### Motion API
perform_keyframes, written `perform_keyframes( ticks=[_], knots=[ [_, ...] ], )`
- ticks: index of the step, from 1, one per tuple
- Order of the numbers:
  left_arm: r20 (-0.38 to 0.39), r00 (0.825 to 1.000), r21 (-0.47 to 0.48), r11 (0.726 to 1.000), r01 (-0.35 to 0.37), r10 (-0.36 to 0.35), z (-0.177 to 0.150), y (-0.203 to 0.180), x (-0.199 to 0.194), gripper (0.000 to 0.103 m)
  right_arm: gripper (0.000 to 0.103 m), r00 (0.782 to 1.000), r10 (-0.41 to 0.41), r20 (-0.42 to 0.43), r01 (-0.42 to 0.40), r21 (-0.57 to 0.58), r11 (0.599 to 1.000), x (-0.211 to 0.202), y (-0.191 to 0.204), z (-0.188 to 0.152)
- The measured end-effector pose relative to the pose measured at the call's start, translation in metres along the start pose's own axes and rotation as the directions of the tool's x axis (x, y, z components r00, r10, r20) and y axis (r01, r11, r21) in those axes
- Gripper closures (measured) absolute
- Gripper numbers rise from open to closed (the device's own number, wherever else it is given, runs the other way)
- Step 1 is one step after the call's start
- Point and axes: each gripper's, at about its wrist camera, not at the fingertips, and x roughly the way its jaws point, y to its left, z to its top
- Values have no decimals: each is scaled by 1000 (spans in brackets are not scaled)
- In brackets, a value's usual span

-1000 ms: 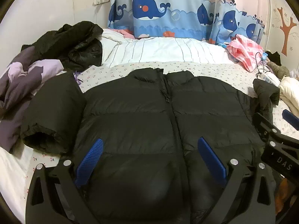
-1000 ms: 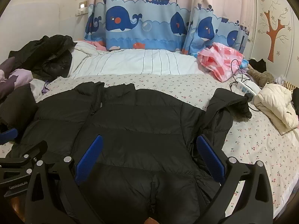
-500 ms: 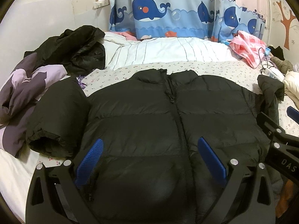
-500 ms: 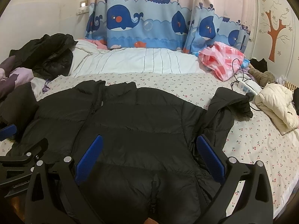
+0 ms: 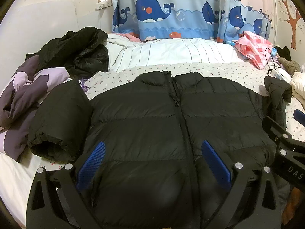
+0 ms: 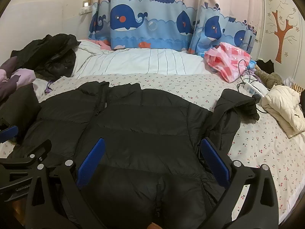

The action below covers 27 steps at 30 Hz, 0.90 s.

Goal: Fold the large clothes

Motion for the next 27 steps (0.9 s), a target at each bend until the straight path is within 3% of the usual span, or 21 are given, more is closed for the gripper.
perform_keyframes(
  ticks=[27],
  knots=[
    [3,1000,-10,1000,-8,8,4,9,6,6,6,1000,22,-20,-22,0,1000,1,0,-1]
  ],
)
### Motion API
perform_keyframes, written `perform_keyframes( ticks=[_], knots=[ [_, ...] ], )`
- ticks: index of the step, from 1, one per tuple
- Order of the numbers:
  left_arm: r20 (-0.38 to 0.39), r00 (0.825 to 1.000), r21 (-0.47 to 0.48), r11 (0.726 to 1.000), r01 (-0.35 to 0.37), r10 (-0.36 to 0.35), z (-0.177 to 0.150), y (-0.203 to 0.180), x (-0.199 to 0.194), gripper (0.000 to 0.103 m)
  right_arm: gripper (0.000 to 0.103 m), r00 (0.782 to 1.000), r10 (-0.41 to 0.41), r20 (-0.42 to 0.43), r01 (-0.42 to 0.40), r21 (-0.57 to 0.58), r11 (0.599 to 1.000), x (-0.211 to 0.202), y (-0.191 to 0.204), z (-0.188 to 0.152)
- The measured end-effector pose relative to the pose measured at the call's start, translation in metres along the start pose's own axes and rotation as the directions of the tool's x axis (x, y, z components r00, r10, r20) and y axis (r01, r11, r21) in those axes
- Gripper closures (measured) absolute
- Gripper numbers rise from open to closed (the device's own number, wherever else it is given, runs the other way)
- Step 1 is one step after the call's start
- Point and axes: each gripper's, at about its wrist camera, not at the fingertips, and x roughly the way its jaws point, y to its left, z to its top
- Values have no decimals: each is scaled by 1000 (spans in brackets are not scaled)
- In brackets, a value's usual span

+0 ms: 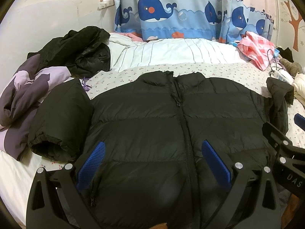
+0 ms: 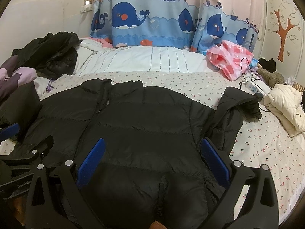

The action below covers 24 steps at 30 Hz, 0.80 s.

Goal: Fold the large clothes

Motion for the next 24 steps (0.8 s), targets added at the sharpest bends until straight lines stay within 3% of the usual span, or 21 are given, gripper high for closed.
perform_keyframes(
  ticks=[10,24],
  knots=[
    [14,1000,34,999,-14,13,-3,-10,-1,6,6,1000,9,-12,-9,8,1000,2,-1,2],
    [-2,1000,1,1000,25,-25,1,-15,5,6,6,1000,13,-18,-12,18,1000,2,-5,3]
  ],
)
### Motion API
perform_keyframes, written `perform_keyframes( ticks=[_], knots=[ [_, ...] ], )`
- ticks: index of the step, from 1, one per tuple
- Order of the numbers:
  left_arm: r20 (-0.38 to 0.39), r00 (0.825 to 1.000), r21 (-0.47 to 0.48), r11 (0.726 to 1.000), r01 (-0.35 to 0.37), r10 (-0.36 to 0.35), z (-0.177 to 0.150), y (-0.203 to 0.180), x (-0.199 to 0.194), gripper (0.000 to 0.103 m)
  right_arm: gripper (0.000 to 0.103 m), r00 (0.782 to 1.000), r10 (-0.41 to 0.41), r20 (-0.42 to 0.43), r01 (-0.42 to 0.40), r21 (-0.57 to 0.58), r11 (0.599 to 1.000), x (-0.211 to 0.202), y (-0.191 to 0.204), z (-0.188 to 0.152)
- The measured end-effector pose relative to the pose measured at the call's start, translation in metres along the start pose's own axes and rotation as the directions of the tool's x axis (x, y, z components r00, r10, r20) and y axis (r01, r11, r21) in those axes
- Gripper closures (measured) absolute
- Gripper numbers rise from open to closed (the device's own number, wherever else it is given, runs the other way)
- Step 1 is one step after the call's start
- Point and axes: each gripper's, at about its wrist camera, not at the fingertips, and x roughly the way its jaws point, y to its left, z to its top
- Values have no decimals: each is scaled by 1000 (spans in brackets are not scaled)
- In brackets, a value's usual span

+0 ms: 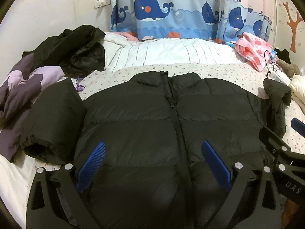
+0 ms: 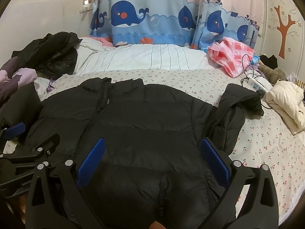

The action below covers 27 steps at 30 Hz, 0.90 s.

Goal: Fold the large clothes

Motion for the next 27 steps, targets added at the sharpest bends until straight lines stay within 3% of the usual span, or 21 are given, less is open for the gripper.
perform_keyframes(
  ticks=[23,27],
  knots=[
    [-13,1000,23,1000,-16,16,0,0,2,6,6,1000,3,-6,-3,-7,1000,5,0,4],
    [-17,1000,15,1000,-21,22,0,3,2,6,6,991,113,-68,-104,129,986,8,-41,15]
  ],
)
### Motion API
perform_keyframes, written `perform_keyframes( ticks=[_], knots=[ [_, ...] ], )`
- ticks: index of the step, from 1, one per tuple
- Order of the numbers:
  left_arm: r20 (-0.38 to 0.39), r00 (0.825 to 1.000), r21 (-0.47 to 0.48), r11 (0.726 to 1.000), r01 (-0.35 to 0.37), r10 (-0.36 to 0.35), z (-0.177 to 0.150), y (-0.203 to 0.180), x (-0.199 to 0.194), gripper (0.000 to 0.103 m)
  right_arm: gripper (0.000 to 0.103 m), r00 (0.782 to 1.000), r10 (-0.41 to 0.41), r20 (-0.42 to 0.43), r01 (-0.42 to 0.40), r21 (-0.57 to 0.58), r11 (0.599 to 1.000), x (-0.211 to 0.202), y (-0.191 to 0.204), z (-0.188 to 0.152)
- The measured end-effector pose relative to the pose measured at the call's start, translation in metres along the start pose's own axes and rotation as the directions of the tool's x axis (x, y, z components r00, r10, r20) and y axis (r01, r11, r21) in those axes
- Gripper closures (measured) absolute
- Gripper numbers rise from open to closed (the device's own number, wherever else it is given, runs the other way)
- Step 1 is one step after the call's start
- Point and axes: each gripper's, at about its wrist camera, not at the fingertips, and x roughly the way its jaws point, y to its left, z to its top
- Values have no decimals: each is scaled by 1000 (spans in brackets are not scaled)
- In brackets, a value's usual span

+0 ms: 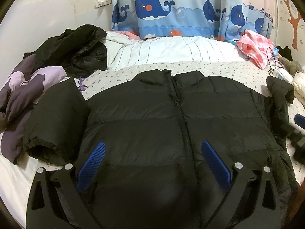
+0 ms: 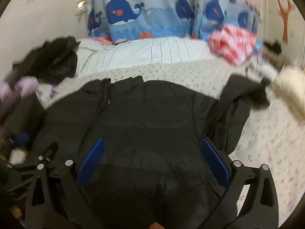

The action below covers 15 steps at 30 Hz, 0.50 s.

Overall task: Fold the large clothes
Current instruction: 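Grasp the black jacket's sleeve cuff with the right tool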

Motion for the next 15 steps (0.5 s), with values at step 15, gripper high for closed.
perform_keyframes(
  ticks=[15],
  knots=[
    [-46,999,-27,1000,12,-14,-3,9,13,6,6,977,131,-166,-1,616,787,88,-316,92]
  ],
)
